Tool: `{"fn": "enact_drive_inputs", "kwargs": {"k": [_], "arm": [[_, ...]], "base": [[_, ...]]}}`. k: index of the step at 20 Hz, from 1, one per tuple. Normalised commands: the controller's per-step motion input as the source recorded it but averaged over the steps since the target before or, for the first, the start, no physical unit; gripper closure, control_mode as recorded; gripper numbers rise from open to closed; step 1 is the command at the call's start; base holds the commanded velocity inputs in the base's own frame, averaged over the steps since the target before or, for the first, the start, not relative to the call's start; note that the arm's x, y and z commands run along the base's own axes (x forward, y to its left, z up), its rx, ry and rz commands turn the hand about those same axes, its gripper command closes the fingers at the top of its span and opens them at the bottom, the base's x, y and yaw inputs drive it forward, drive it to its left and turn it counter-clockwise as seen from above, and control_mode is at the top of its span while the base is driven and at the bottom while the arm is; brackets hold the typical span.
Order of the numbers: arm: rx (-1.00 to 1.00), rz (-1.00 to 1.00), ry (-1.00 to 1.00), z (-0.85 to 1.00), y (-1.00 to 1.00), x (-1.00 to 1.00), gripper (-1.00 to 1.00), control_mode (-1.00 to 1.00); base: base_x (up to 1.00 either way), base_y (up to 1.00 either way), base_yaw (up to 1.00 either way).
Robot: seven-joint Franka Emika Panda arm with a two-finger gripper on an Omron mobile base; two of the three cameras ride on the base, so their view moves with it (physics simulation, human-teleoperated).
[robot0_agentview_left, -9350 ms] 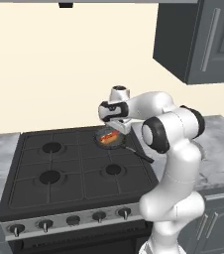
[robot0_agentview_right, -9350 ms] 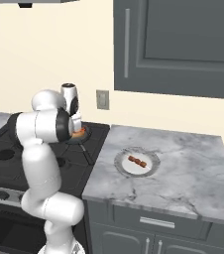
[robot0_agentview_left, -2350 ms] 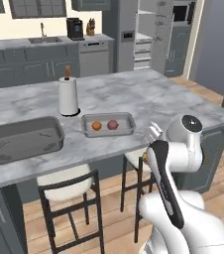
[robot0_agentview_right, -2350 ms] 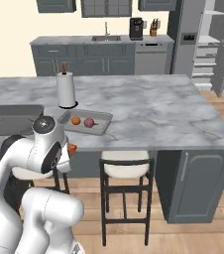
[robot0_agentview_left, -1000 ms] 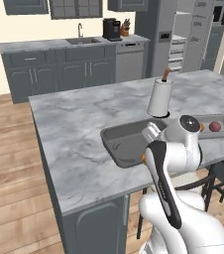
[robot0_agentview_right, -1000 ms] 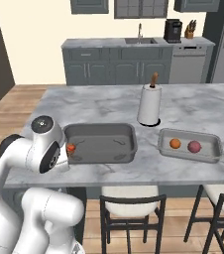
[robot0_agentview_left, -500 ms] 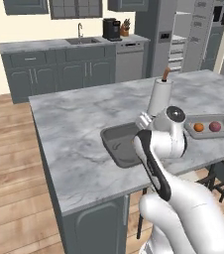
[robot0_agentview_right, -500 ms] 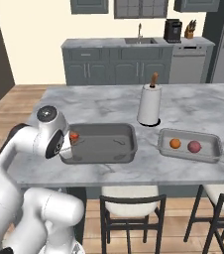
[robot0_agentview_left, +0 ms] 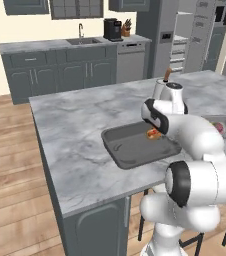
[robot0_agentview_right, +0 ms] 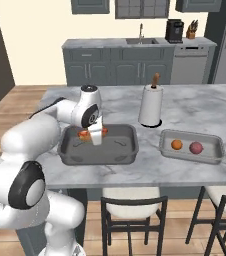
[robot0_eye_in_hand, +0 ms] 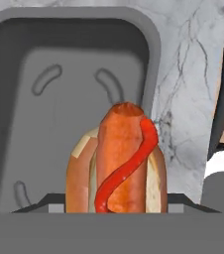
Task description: Place the cold items (onion and tangerine) from the fridge in one tupperware on the dining counter. Place the warm items (hot dog and kebab skewer) in the stove area in another tupperware.
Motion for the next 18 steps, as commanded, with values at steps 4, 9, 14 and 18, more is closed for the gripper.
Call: {"fn": "enact_drive_inputs", "kwargs": {"k": [4,9,14,18], "arm": [[-0.07,0.0,0.16,-0.81,-0.64,0.45,1.0,-1.0],[-0.04,0.0,0.03,-0.72,-0.2,0.51,1.0,-1.0],[-0.01,0.0,0.0,-0.43,0.16,0.74,1.0,-1.0],[-0.02,0.0,0.0,-0.93,-0.06,0.31,1.0,-1.0]], "base": [[0.0,0.0,0.0],[0.0,0.0,0.0],[0.0,0.0,0.0],[0.0,0.0,0.0]]}}
